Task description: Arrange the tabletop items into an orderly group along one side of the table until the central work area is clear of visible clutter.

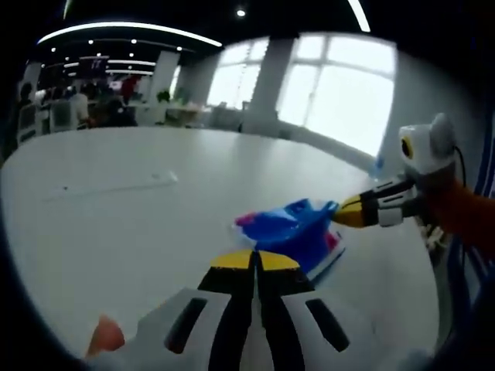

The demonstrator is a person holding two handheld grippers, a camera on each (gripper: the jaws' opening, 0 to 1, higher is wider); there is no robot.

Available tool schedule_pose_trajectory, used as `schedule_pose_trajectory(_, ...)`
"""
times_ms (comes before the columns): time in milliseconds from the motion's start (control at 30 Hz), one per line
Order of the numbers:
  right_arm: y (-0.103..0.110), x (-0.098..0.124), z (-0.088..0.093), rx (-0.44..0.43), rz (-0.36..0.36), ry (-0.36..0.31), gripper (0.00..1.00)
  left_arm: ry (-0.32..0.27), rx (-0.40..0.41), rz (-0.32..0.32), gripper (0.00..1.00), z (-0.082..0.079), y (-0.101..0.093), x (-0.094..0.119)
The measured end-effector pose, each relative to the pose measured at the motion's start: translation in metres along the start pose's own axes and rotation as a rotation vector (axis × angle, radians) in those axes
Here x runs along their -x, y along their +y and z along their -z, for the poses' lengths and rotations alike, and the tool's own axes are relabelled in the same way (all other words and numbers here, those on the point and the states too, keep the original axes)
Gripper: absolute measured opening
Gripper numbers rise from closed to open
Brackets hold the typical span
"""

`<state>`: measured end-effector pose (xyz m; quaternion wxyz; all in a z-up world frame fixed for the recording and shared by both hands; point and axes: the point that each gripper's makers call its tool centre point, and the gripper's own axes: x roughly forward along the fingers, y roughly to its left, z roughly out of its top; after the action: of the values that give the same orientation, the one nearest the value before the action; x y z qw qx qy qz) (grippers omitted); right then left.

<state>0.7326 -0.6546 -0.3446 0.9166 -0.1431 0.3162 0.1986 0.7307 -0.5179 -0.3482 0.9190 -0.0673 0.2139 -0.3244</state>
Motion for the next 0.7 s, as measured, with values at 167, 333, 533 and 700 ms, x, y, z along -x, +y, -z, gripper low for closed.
schedule_pose_trajectory(167,-0.005,-0.005,0.007,-0.001,0.004,0.012,0.04,-0.006,0.010,0.009,0.00,0.002,-0.004,-0.004)
schedule_pose_trajectory(333,-0.007,-0.009,0.011,-0.004,0.003,0.023,0.04,0.008,0.019,0.011,0.00,0.008,-0.002,-0.007)
schedule_pose_trajectory(533,-0.007,-0.011,0.012,0.001,-0.002,0.025,0.04,0.009,0.022,0.010,0.00,0.007,0.000,-0.007)
schedule_pose_trajectory(700,-0.006,-0.013,0.013,0.010,-0.006,0.029,0.04,0.006,0.027,0.004,0.00,0.007,0.000,-0.007)
